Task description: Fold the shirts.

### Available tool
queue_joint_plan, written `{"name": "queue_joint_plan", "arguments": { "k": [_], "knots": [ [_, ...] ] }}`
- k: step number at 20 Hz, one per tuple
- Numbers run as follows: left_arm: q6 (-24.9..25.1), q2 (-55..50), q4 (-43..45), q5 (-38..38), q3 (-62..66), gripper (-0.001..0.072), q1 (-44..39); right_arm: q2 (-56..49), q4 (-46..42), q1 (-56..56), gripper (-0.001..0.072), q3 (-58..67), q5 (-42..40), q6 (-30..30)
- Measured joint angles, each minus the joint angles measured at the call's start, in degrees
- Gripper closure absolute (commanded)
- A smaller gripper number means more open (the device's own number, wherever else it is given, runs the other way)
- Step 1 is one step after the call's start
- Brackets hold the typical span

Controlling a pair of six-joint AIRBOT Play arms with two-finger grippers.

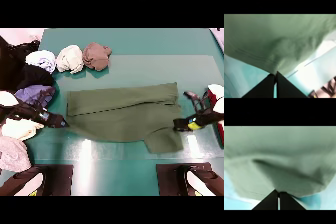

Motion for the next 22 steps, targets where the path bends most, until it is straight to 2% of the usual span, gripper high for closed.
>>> {"name": "queue_joint_plan", "arguments": {
  "k": [4, 11, 21, 22],
  "knots": [
    [-0.79, 0.7, 0.85, 4.94, 5.77, 0.0686, 0.0, -4.09, -0.11, -0.7, 0.0693, 10.49, -3.26, 0.59],
    [-3.13, 0.02, 4.5, 21.94, 7.82, 0.0685, -0.04, -17.53, -0.37, -1.18, 0.0693, 25.2, -9.18, 0.66],
    [-3.56, -12.17, 2.23, 37.0, 8.07, 0.0684, -0.04, -29.46, -0.28, -1.14, 0.0684, 34.67, -18.14, 0.5],
    [-3.58, -13.33, 1.97, 37.81, 8.09, 0.0673, -0.04, -30.47, -0.26, -1.14, 0.0593, 34.91, -18.82, 0.48]
  ]
}}
